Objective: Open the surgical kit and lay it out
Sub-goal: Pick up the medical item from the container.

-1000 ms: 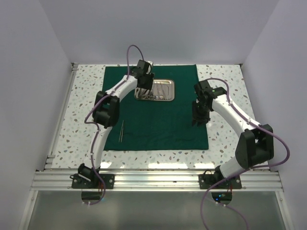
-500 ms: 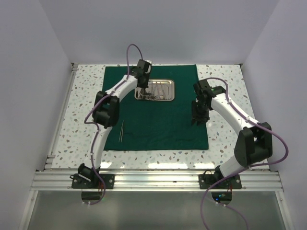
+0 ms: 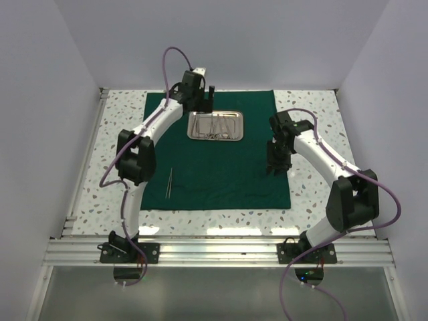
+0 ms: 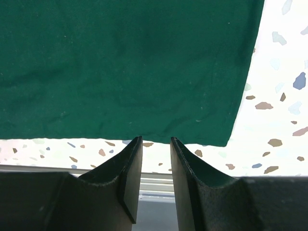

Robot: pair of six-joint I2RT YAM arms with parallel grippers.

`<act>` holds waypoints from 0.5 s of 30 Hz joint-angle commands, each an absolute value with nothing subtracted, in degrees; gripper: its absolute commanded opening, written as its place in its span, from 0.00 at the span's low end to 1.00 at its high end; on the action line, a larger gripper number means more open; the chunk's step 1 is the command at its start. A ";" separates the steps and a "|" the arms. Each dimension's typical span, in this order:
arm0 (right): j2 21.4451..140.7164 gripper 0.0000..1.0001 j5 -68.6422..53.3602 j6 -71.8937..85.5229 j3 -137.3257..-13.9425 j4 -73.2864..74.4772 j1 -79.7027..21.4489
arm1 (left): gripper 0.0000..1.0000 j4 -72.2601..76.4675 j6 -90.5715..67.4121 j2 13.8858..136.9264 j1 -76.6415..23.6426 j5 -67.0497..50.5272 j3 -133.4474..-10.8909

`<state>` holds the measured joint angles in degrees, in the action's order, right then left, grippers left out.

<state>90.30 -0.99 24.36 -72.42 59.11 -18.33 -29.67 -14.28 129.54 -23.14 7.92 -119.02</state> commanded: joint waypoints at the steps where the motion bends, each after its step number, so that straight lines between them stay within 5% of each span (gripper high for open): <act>1: 89.30 0.34 -1.58 23.82 -73.39 58.89 -18.28 | 0.99 -28.75 -17.14 130.34 -22.15 3.34 -117.07; 15: 88.51 0.34 -0.35 22.77 -73.21 60.20 -18.28 | 0.75 -30.85 -17.93 139.13 -22.15 6.94 -123.32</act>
<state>90.30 -0.95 23.88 -72.42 59.20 -18.33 -30.28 -16.62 139.04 -22.55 5.30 -121.62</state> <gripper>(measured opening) 0.338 0.778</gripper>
